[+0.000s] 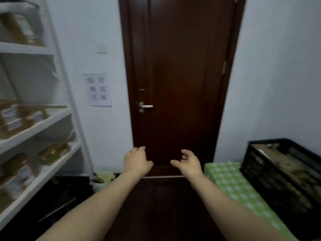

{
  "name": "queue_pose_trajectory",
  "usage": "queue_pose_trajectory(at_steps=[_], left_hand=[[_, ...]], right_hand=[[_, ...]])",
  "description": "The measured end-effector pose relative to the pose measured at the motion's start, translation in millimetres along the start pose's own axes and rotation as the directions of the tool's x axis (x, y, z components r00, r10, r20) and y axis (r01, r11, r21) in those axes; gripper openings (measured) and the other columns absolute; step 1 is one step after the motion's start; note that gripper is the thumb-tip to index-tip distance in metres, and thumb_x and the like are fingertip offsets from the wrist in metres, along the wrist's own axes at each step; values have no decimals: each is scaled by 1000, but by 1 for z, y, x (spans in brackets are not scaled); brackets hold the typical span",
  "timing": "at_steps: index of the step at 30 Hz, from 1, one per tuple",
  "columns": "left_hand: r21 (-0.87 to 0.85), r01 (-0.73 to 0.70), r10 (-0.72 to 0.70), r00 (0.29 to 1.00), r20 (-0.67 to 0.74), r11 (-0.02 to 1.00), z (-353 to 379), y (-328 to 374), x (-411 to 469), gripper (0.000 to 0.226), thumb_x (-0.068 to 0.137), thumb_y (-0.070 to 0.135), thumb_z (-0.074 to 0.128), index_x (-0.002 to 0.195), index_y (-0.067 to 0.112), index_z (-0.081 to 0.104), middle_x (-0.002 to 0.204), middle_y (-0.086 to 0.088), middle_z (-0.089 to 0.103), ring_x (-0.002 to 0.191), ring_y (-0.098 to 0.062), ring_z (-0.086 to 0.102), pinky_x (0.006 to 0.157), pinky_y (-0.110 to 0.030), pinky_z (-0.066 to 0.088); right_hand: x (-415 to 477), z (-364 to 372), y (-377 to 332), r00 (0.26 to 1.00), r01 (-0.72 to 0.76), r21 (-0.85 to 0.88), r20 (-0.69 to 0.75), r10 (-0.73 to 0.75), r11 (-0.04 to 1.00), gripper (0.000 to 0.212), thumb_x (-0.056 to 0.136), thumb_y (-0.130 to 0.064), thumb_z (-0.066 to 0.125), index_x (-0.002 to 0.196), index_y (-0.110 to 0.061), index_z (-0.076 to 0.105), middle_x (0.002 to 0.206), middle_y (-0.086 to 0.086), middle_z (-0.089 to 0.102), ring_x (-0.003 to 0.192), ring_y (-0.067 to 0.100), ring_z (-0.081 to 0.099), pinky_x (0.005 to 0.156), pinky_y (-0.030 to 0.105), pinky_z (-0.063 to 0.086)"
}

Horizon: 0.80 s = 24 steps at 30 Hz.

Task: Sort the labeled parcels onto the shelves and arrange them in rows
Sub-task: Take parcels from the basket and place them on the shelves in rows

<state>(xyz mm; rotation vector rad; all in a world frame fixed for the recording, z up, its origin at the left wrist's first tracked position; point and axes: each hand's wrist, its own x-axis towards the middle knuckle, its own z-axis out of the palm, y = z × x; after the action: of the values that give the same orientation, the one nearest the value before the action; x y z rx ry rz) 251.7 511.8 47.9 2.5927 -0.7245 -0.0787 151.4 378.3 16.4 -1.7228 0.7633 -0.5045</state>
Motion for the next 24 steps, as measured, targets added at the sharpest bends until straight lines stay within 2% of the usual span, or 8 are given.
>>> queue_pose_trajectory(at_steps=[5,11,15,18,21,24], left_hand=[[-53,-278,282,949,143,959,73,145,17,67,87,27,63,146,16,34,145,-10,41,134,-28,37,110,-39,35],[-92,-515,517,802,300,852,156,283,31,64,85,28,61,144,18,38,143,-9,43,132,-27,39,107,-33,36],[-166,-598,611,697,376,784,196,351,51,59,83,26,61,139,18,43,140,-8,45,129,-26,41,103,-33,39],[-237,-642,675,616,408,729,227,407,73,57,82,26,61,136,18,46,138,-7,46,125,-26,45,101,-34,42],[-311,-640,701,546,459,702,261,461,77,59,84,26,63,139,16,43,138,-8,47,125,-26,46,101,-36,43],[-363,-646,722,458,519,671,299,504,62,64,83,28,65,141,16,41,136,-7,49,120,-25,52,97,-37,46]], right_hand=[[9,-141,54,948,-103,51,-298,113,993,70,79,-16,75,140,-7,41,142,14,44,128,23,47,102,29,38],[19,-267,102,799,-226,70,-557,226,972,71,79,-14,77,139,-3,40,139,16,47,125,26,50,102,31,40],[42,-323,116,718,-271,87,-645,261,959,67,81,-16,75,138,-5,41,134,12,51,113,20,54,89,22,41],[64,-362,128,650,-300,111,-704,288,947,64,80,-21,76,134,-9,45,126,8,54,110,19,54,93,26,43],[68,-401,146,596,-323,135,-740,313,937,52,83,-16,72,129,-9,49,109,2,55,97,14,55,88,21,44],[57,-439,171,508,-358,207,-775,376,910,47,85,-14,68,129,-10,52,113,5,58,104,18,56,97,29,45]])
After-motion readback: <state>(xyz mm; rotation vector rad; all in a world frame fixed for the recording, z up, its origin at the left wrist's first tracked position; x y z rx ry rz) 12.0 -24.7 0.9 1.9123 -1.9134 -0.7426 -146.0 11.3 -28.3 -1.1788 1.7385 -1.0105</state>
